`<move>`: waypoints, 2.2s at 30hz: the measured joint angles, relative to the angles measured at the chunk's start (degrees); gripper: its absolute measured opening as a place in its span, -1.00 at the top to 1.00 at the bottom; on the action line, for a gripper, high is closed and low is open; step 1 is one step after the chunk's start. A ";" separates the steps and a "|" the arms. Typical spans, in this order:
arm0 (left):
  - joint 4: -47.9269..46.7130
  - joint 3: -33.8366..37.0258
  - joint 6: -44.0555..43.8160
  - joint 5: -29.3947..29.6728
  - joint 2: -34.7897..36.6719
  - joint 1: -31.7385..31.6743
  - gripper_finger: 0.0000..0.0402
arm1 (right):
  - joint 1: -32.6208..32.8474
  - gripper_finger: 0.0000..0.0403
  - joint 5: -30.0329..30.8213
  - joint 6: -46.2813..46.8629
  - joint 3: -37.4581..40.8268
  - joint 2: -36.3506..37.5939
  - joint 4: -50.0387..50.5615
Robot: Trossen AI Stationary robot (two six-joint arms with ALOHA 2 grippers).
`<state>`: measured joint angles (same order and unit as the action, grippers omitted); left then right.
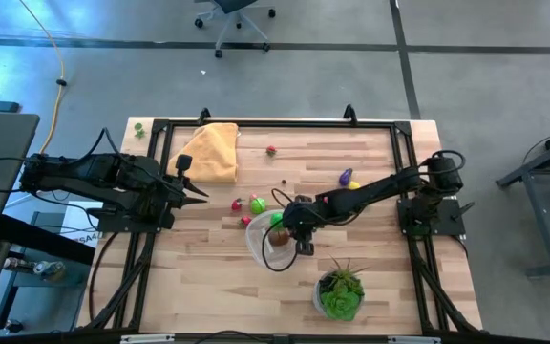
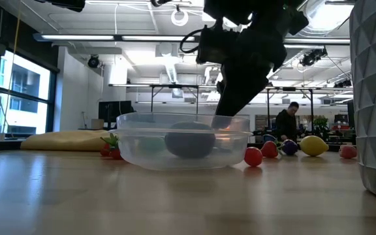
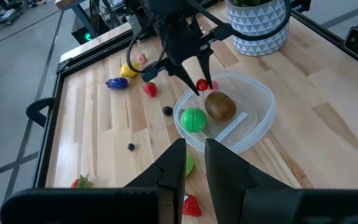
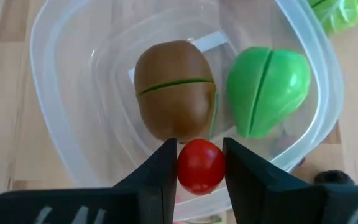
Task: Pick and placing Produce into tupperware
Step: Put the red cherry into the transparent bin, then put the yellow lemon into the transparent bin
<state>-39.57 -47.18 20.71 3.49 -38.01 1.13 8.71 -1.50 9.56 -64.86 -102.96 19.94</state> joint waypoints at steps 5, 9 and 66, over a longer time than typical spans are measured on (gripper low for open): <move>0.01 0.00 0.01 0.00 0.01 0.01 0.75 | 0.04 0.54 -0.11 -1.06 0.02 0.00 0.47; 0.00 0.00 0.01 0.00 0.01 0.02 0.75 | 0.04 0.54 -0.20 -1.72 0.02 -0.03 0.40; 0.00 0.00 0.02 0.00 0.01 0.02 0.75 | -17.78 0.36 14.10 41.85 0.10 25.69 49.28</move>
<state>-39.57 -47.18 20.73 3.49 -38.00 1.15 -9.07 12.60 51.40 -64.76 -77.27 69.21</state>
